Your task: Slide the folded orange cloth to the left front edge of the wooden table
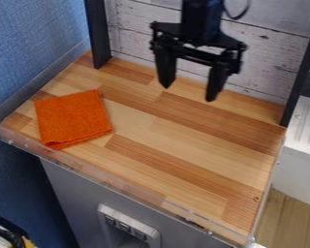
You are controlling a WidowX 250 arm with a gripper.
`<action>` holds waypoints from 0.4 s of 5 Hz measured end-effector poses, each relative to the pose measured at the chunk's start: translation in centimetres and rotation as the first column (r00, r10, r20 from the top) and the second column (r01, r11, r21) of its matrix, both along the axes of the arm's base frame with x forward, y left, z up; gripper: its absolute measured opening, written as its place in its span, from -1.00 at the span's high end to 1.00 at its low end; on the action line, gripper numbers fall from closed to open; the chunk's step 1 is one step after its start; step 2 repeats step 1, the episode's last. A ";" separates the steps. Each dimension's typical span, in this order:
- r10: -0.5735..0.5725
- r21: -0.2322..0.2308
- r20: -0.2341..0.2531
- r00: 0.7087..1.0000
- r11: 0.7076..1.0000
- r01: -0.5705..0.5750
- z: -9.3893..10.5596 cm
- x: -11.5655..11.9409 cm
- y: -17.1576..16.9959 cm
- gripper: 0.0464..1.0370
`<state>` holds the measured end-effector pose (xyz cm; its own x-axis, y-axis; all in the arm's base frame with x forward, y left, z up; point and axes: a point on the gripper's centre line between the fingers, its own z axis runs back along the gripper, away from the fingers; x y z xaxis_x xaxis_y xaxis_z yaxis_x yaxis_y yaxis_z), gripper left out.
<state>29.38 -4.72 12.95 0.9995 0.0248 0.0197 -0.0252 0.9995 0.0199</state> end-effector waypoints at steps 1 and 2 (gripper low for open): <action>-0.004 -0.008 0.025 1.000 1.000 0.004 0.7 0.3 -1.8 -0.92; -0.004 -0.008 0.025 1.000 1.000 0.004 0.7 0.3 -1.8 -0.92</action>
